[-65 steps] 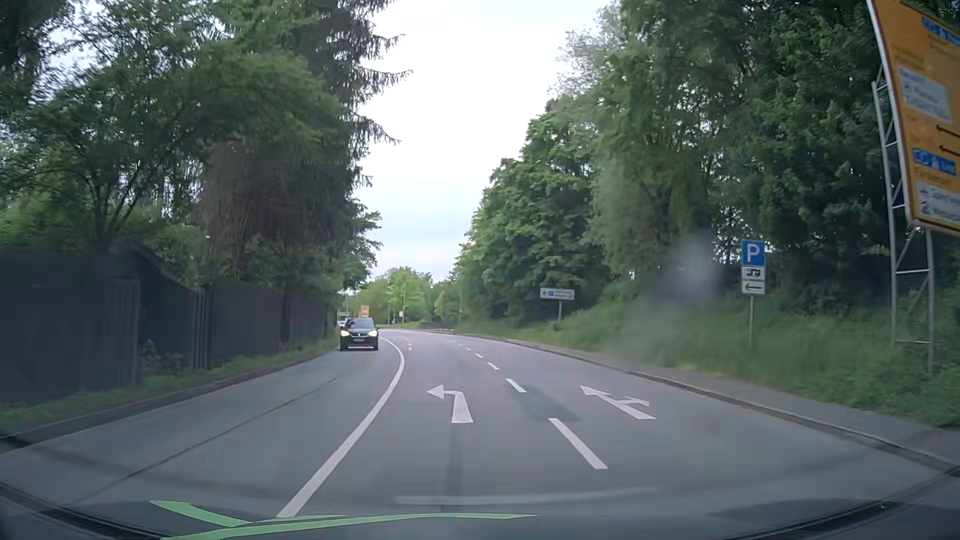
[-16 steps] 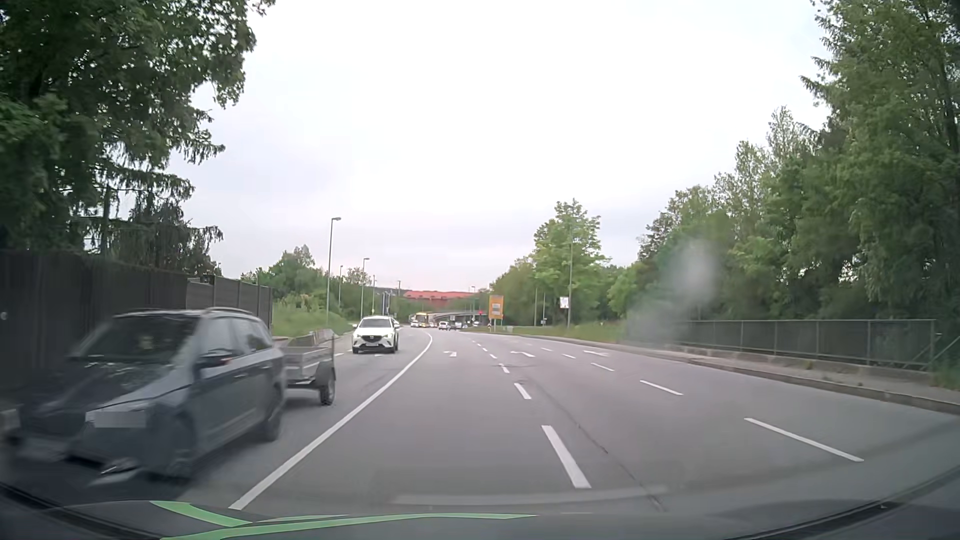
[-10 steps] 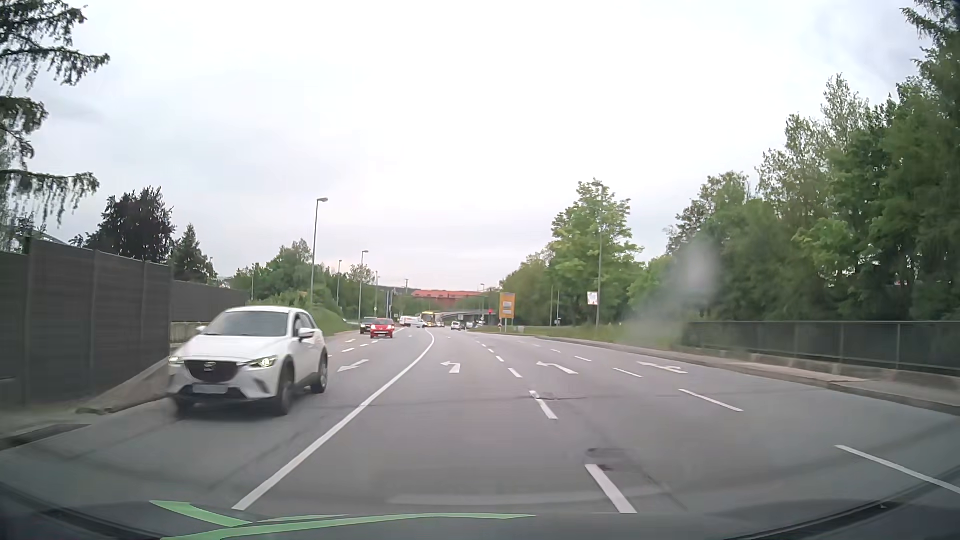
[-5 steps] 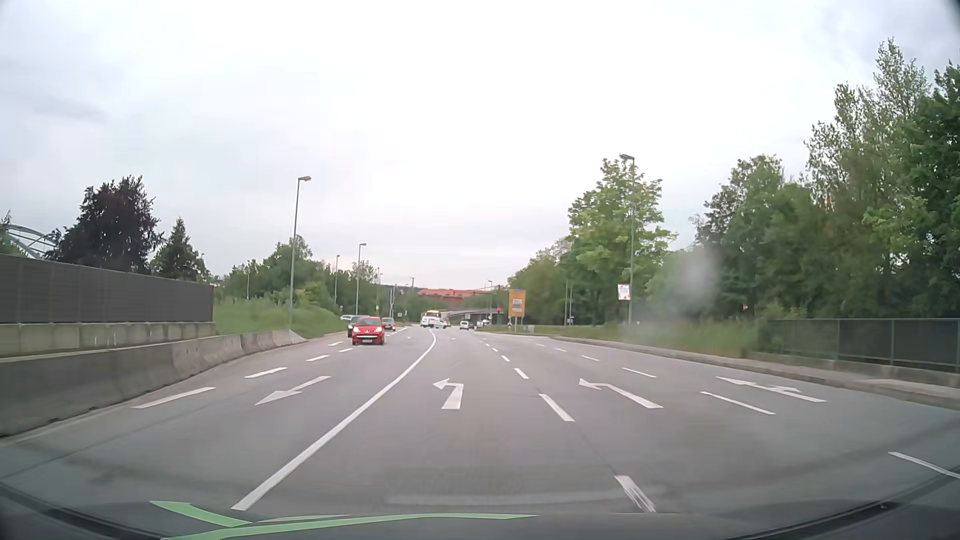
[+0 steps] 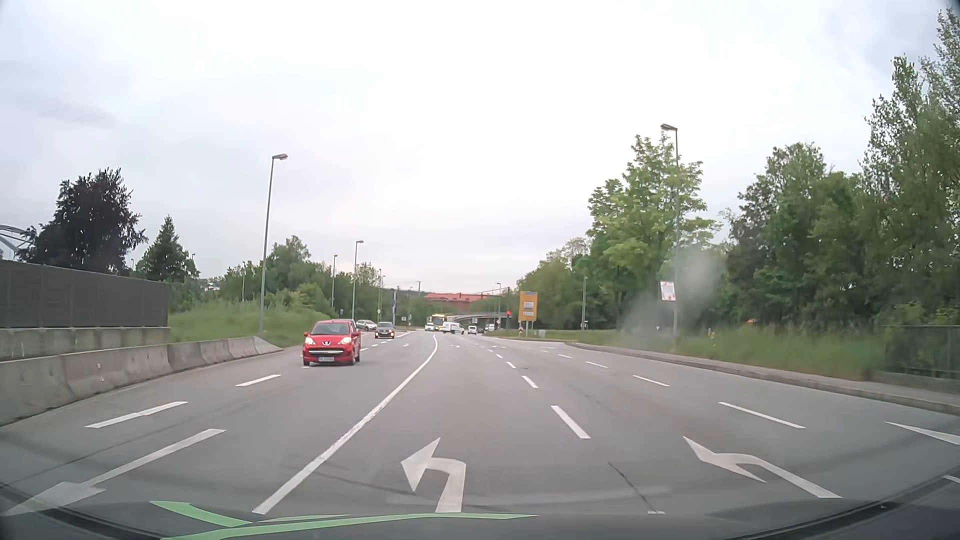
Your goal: Follow the waypoints while adhering to traffic rules and regulations
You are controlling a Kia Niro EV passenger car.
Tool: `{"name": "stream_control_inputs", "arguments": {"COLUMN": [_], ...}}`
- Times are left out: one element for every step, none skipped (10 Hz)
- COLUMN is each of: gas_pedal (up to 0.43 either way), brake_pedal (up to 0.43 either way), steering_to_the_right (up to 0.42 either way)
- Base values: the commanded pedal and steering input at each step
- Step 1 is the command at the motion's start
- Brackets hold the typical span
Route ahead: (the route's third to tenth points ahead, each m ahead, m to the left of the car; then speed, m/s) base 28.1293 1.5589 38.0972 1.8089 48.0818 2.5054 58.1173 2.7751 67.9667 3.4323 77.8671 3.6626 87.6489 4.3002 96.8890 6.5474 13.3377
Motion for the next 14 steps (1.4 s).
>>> {"name": "stream_control_inputs", "arguments": {"gas_pedal": [0.0, 0.0, 0.0, 0.0, 0.0, 0.0, 0.0, 0.0, 0.0, 0.0, 0.0, 0.0, 0.0, 0.0], "brake_pedal": [0.085, 0.073, 0.067, 0.067, 0.073, 0.079, 0.085, 0.104, 0.104, 0.116, 0.128, 0.134, 0.14, 0.152], "steering_to_the_right": [-0.007, -0.007, -0.006, -0.006, -0.006, -0.006, -0.006, -0.006, -0.006, -0.006, -0.006, -0.006, -0.006, -0.006]}}
